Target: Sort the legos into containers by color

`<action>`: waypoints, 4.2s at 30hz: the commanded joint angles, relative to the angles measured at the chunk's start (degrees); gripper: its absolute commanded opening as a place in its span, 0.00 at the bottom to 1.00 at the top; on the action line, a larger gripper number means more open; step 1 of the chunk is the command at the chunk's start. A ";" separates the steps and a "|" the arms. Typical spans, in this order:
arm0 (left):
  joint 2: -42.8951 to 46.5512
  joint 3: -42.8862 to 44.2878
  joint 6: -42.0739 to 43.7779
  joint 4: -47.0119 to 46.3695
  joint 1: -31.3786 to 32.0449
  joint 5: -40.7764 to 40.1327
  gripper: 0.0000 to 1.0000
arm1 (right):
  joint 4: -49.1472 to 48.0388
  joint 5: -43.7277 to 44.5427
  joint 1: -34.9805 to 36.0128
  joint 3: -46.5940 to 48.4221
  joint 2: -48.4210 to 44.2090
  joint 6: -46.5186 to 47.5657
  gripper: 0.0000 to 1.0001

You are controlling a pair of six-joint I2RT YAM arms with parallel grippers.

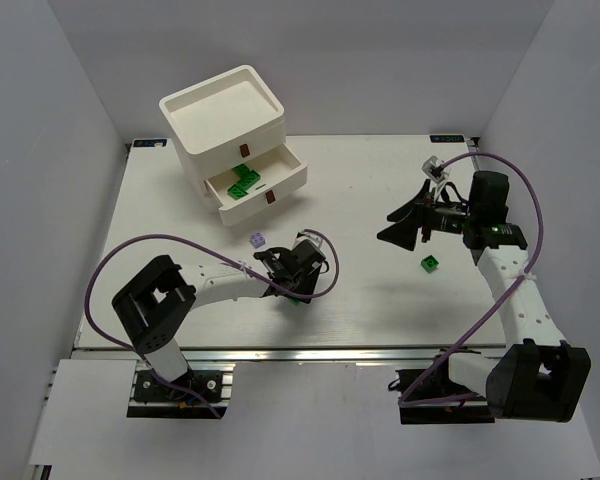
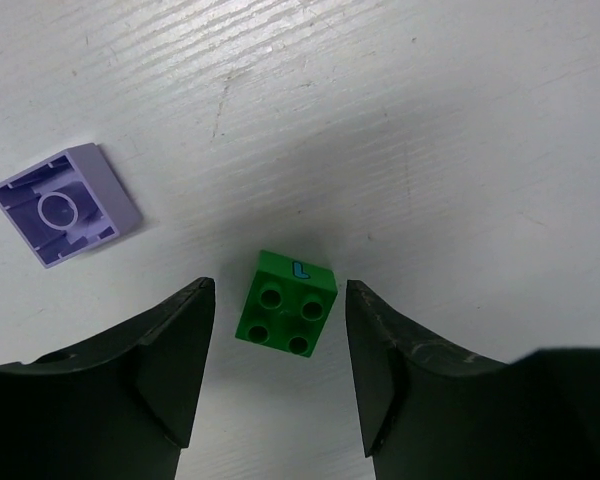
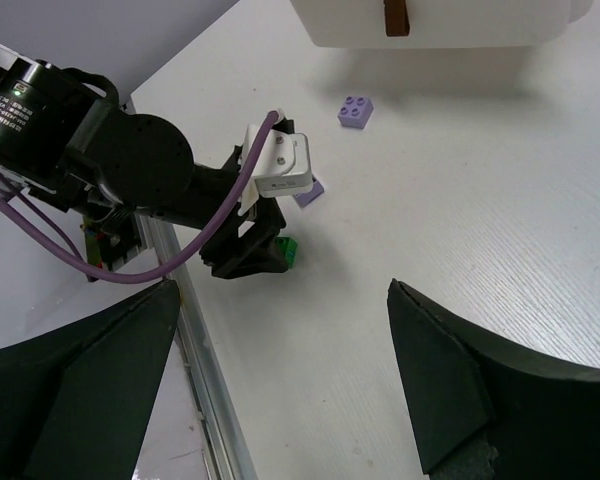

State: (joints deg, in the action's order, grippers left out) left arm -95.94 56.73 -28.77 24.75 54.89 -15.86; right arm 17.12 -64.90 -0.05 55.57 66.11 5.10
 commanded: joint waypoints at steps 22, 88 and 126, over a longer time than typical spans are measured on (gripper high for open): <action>4.17 4.25 3.02 1.96 -0.39 -2.16 0.11 | 0.37 -3.74 -2.76 -0.20 0.51 -0.09 0.89; 51.46 -12.70 19.98 -8.67 -29.76 24.30 0.77 | 15.65 58.84 -1.09 1.46 21.41 30.32 0.89; 58.50 -15.24 20.69 -9.90 -29.76 14.73 0.81 | 19.70 50.75 30.28 46.79 42.84 23.91 0.00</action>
State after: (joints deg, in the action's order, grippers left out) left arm -38.33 42.11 -8.84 15.73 24.93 2.44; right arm 38.44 -15.42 28.45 93.30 103.81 32.56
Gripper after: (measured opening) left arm 0.806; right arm 0.429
